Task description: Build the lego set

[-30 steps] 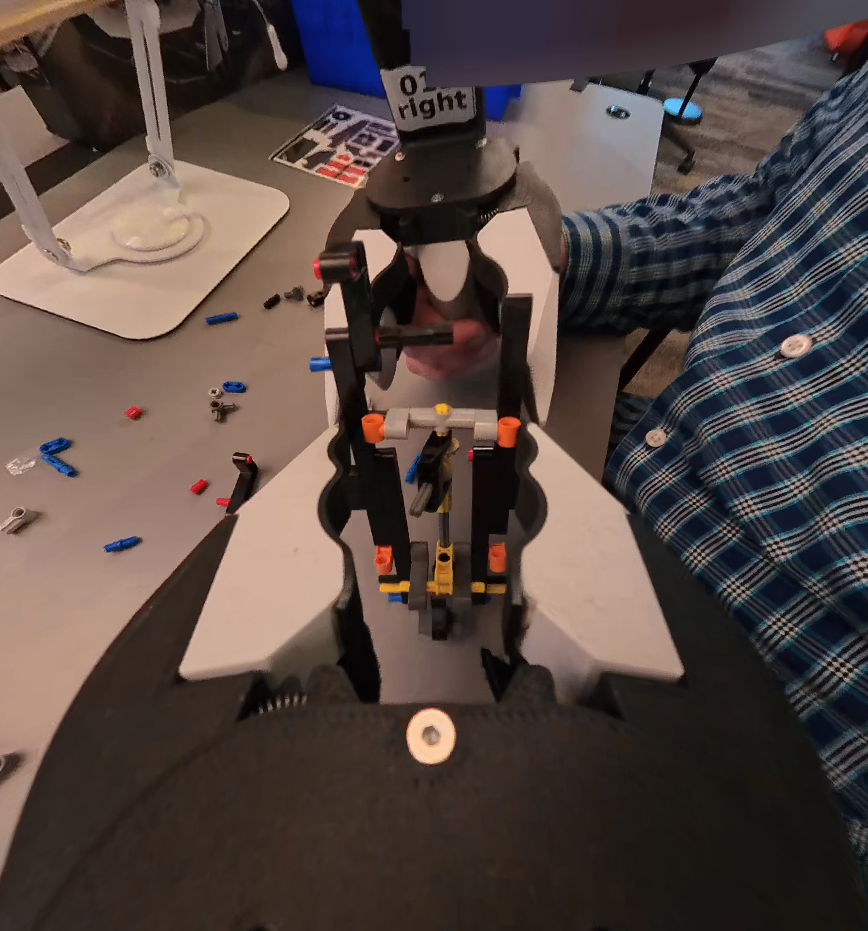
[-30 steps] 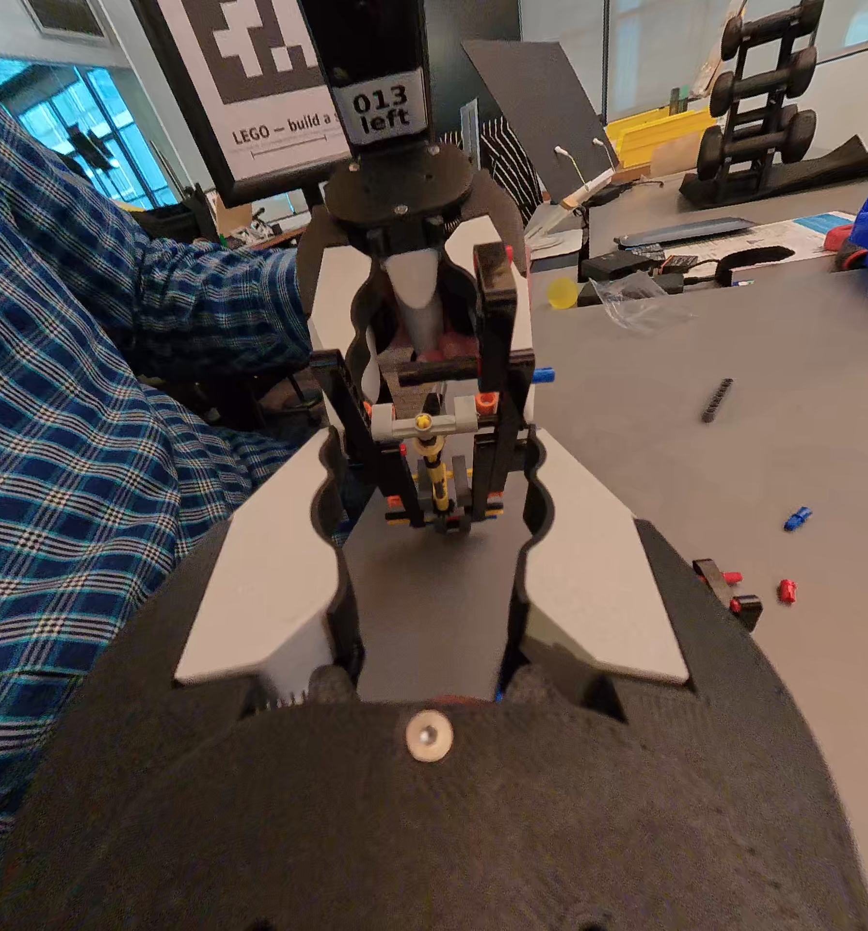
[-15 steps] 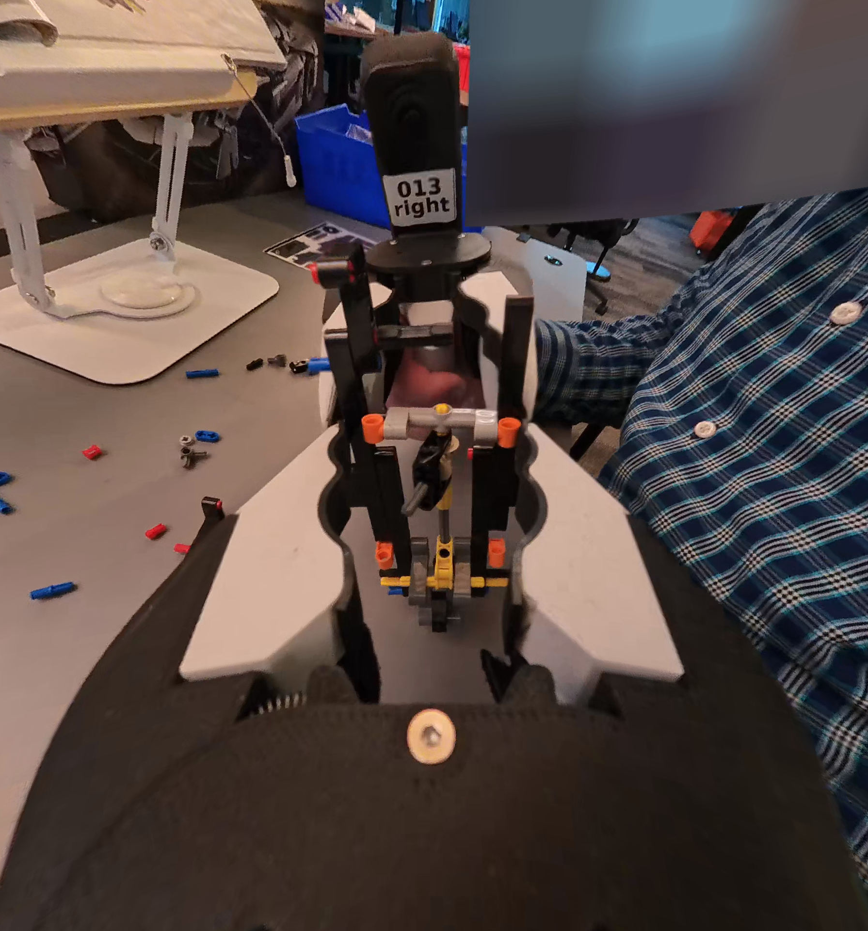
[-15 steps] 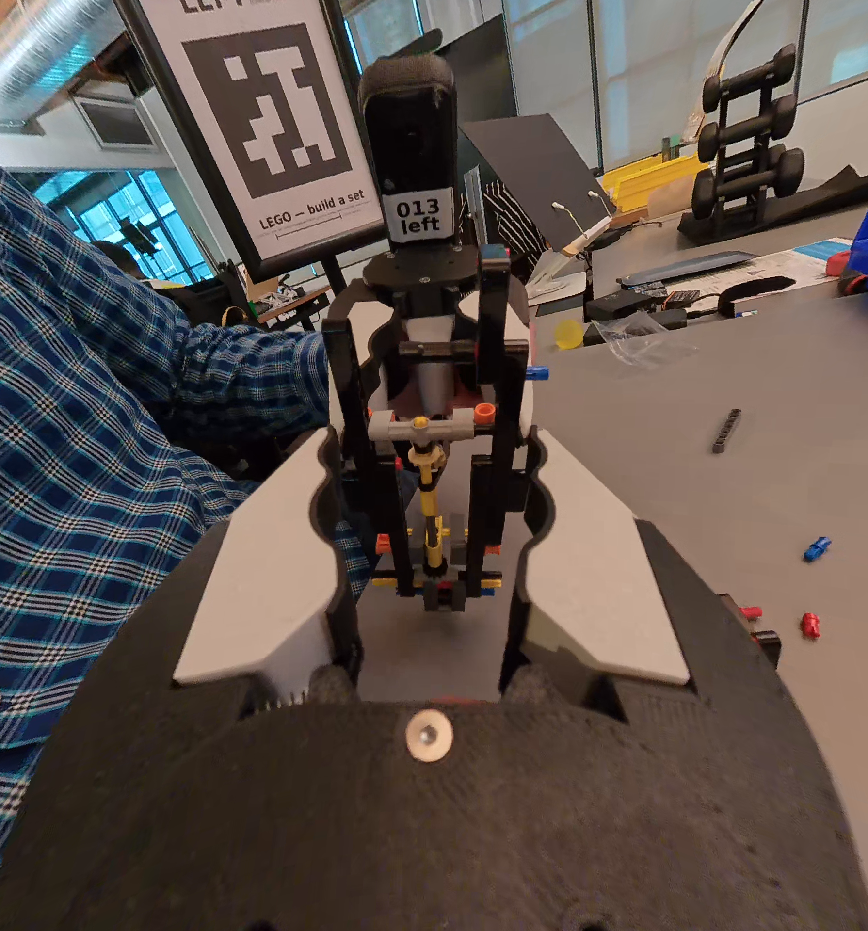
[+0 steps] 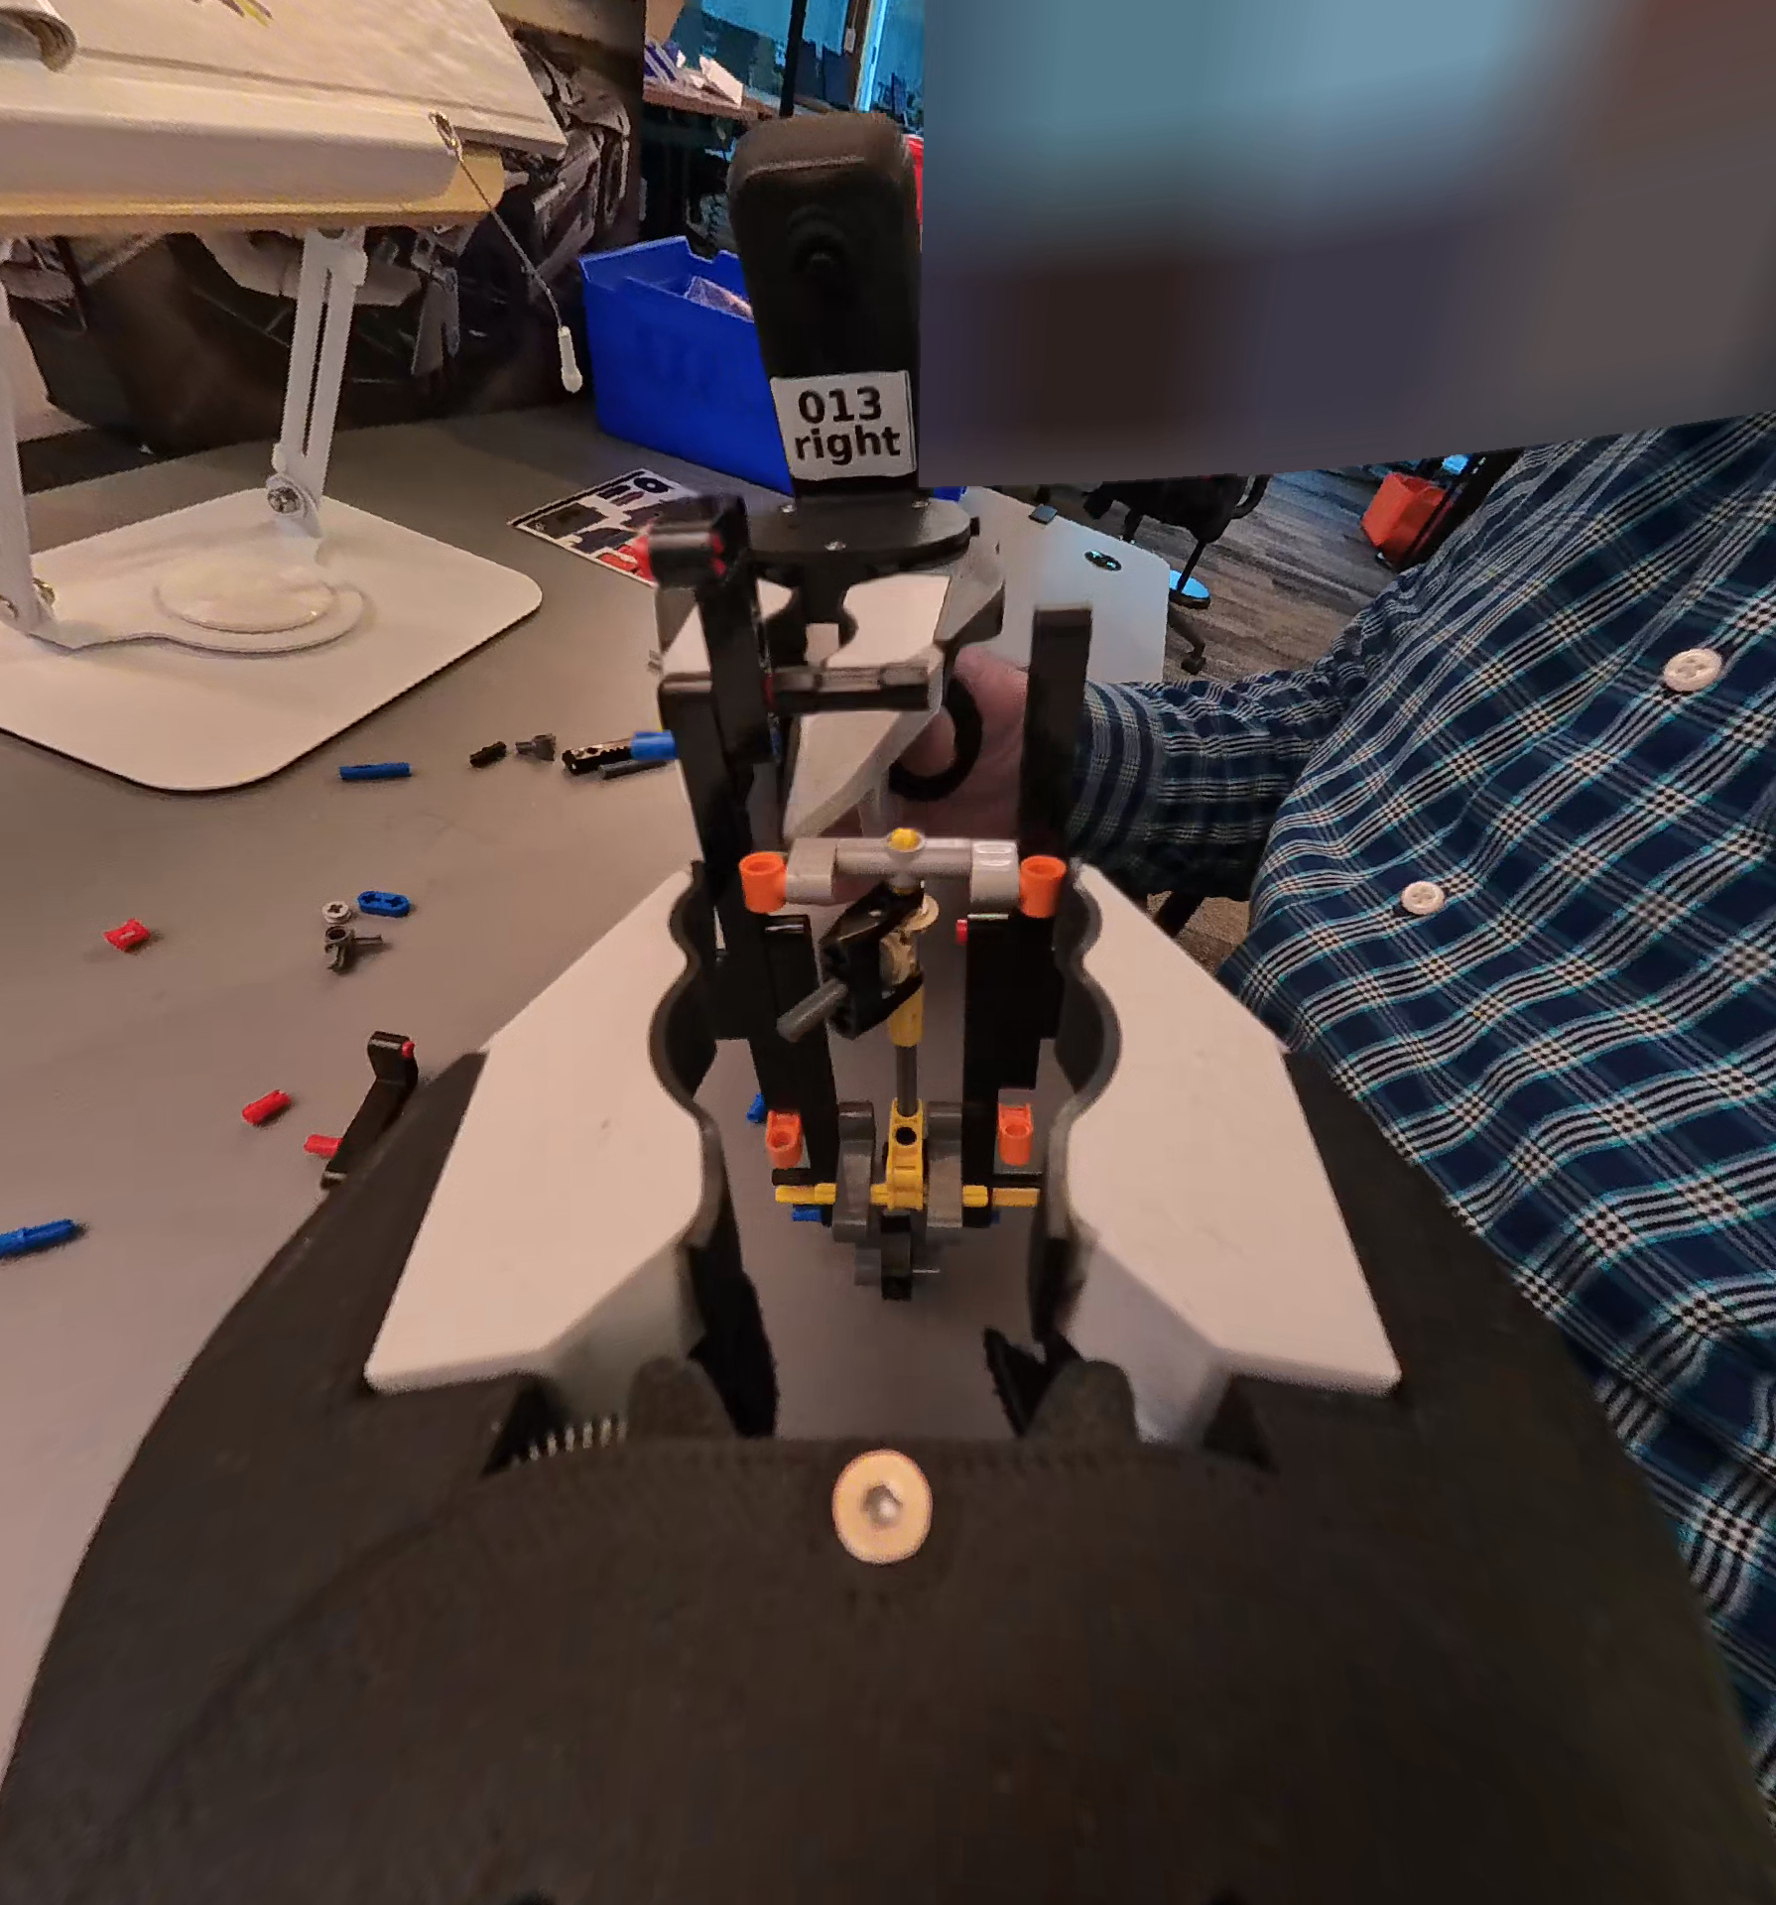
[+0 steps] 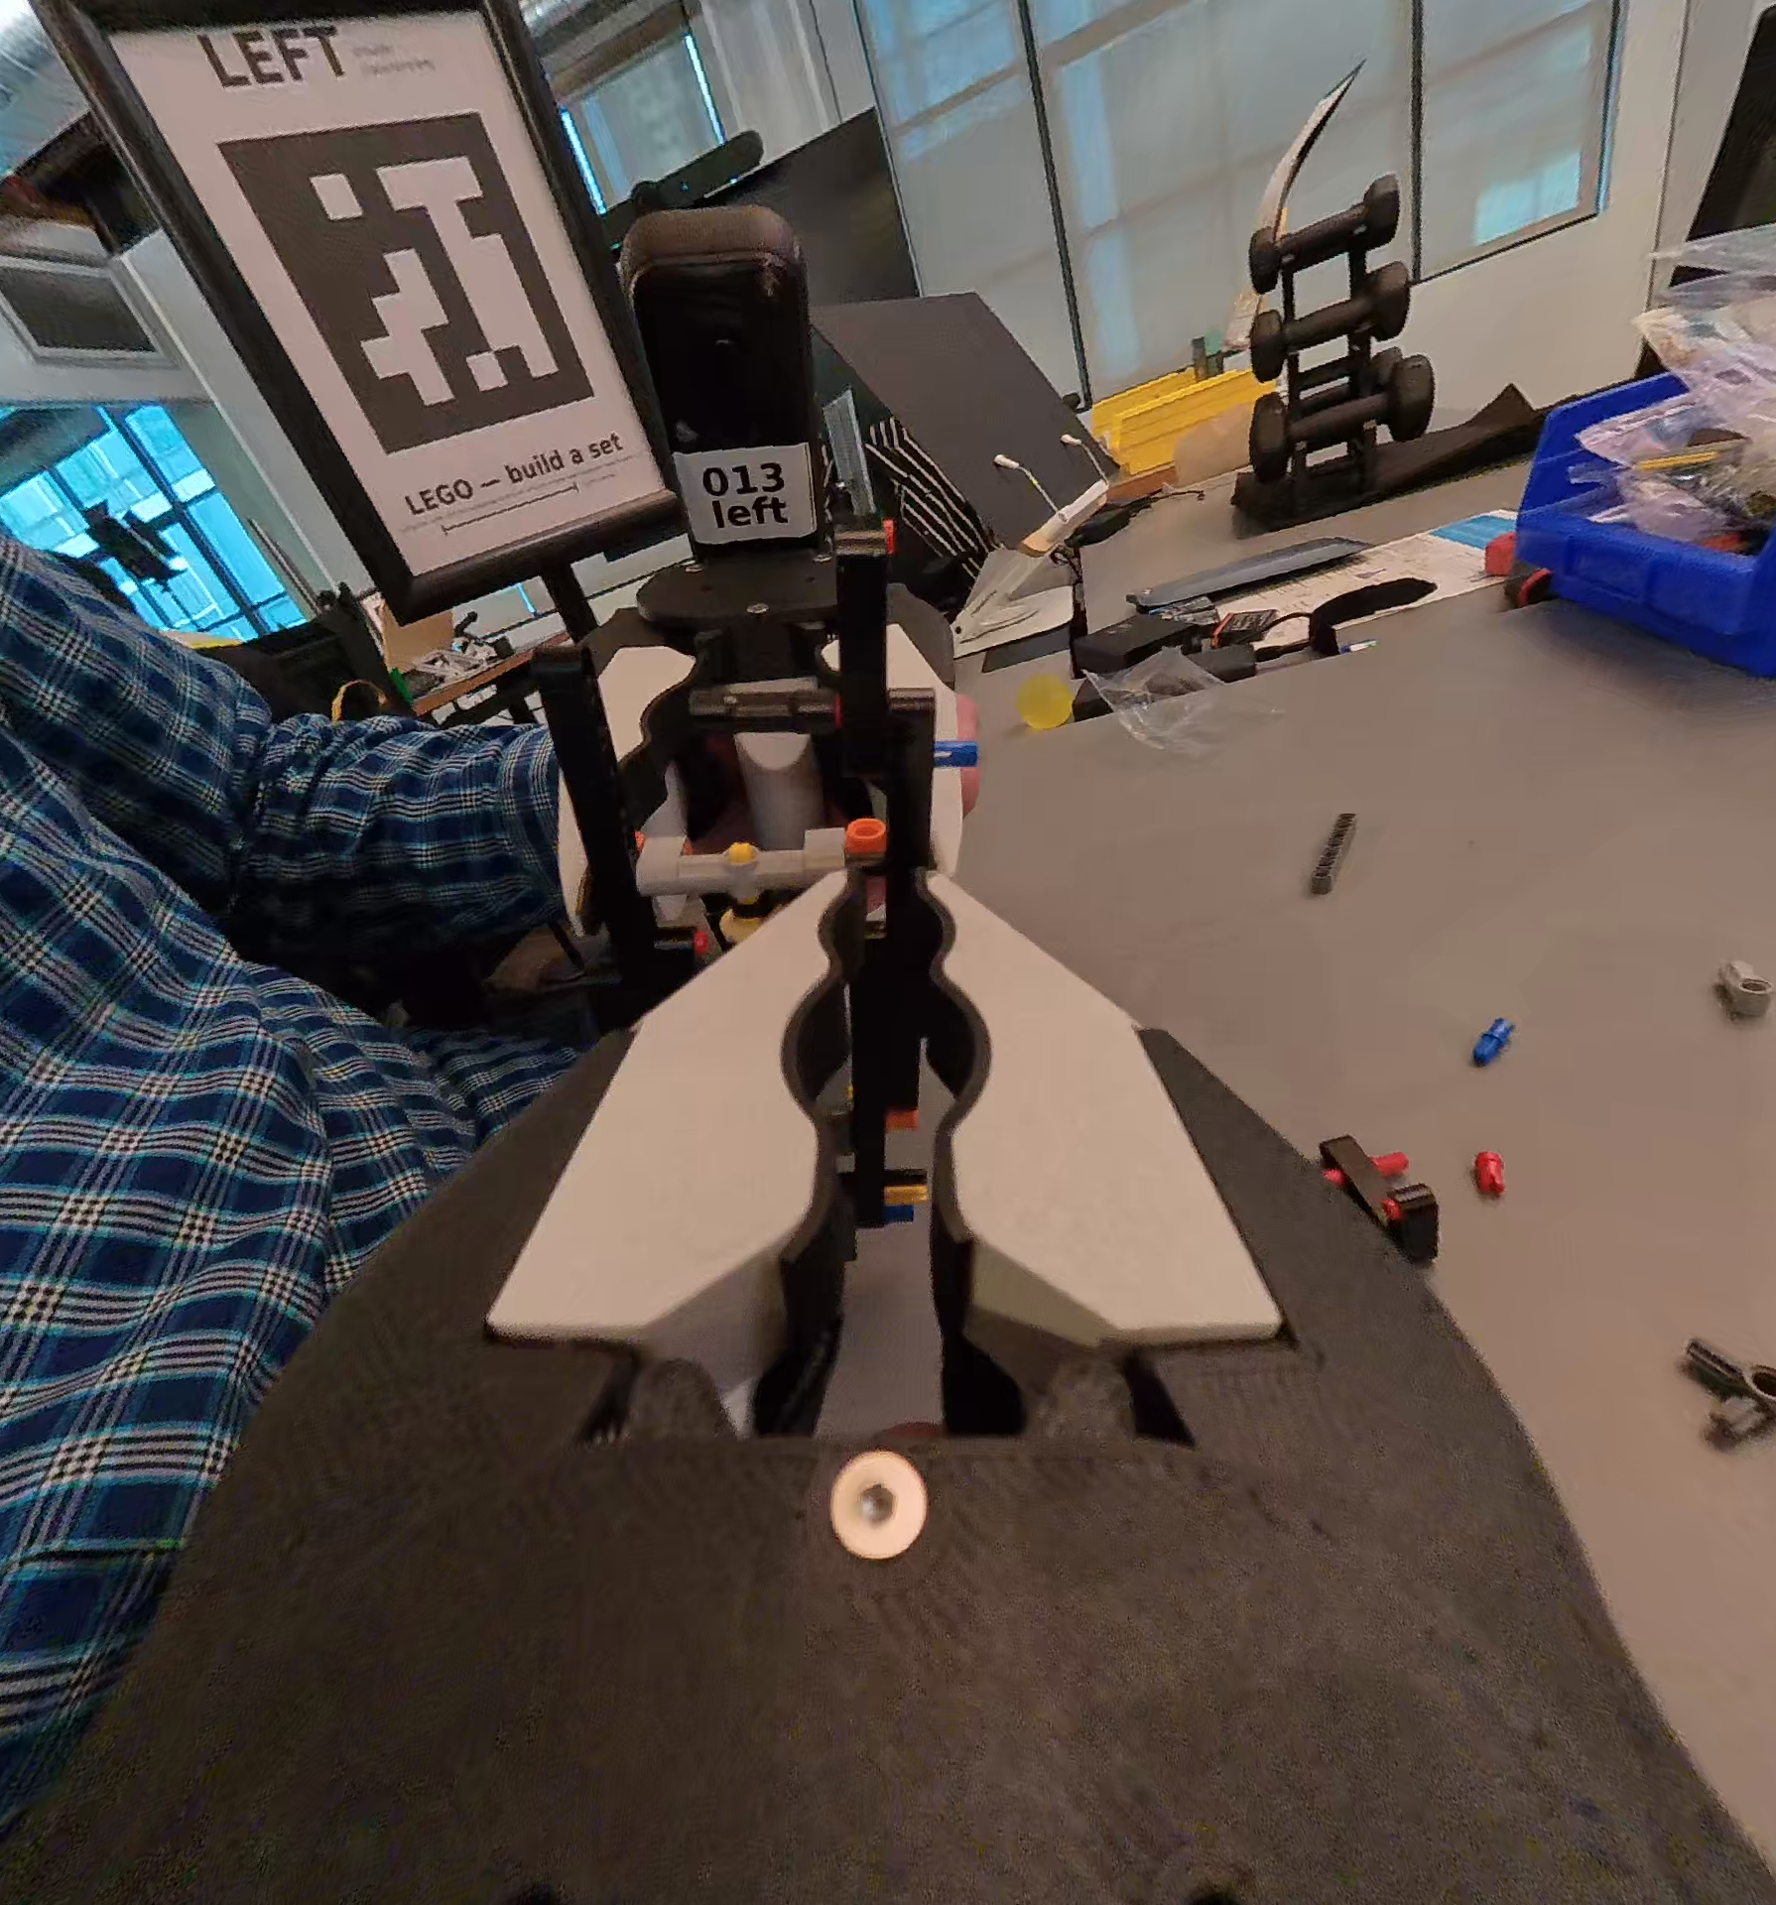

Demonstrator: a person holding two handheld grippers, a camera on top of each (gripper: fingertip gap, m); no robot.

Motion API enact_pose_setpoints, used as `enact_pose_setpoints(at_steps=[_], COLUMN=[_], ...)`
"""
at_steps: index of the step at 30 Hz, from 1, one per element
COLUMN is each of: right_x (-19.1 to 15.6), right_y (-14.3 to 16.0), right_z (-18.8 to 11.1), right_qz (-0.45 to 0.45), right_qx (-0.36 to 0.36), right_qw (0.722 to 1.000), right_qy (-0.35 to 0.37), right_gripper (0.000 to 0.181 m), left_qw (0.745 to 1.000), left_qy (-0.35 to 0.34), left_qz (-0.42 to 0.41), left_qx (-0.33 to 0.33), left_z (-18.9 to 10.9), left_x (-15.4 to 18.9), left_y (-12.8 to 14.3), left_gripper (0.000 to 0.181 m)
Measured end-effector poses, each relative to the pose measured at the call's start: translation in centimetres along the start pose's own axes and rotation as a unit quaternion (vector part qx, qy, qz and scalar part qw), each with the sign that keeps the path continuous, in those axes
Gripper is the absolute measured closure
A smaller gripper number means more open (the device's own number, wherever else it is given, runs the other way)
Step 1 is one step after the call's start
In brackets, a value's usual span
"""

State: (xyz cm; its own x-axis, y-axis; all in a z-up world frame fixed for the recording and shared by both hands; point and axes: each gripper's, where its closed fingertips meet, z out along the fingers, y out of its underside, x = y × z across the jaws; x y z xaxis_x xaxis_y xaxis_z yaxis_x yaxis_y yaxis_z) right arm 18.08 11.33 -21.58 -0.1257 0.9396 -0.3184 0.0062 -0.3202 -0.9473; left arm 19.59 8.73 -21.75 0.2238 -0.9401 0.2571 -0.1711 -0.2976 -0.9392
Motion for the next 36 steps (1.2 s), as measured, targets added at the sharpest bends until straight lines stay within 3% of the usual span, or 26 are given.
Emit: enact_pose_setpoints(at_steps=[16,18,21,31,36], right_x=[0.5,0.5,0.7,0.2,0.2], right_y=[0.4,0.2,0.2,0.5,0.6], right_z=[-0.1,-0.3,-0.3,-0.2,-0.5], right_qz=[-0.025,-0.013,0.011,0.004,0.017], right_qx=[-0.008,0.000,0.003,-0.002,0.001], right_qw=[0.999,0.999,0.999,0.999,0.999], right_qy=[0.042,0.041,0.039,0.040,0.038], right_gripper=[0.177,0.175,0.156,0.171,0.161], left_qw=[0.998,0.998,0.996,0.996,0.996], left_qy=[-0.039,-0.042,-0.047,-0.049,-0.053], left_qz=[0.028,0.039,0.053,0.061,0.059], left_qx=[-0.030,-0.036,-0.046,-0.050,-0.042], left_z=[0.4,0.6,0.8,1.1,0.9], left_x=[-0.6,-0.5,-0.3,-0.1,-0.1], left_y=[0.8,0.8,0.8,1.1,1.0], left_gripper=[0.117,0.117,0.117,0.118,0.118])
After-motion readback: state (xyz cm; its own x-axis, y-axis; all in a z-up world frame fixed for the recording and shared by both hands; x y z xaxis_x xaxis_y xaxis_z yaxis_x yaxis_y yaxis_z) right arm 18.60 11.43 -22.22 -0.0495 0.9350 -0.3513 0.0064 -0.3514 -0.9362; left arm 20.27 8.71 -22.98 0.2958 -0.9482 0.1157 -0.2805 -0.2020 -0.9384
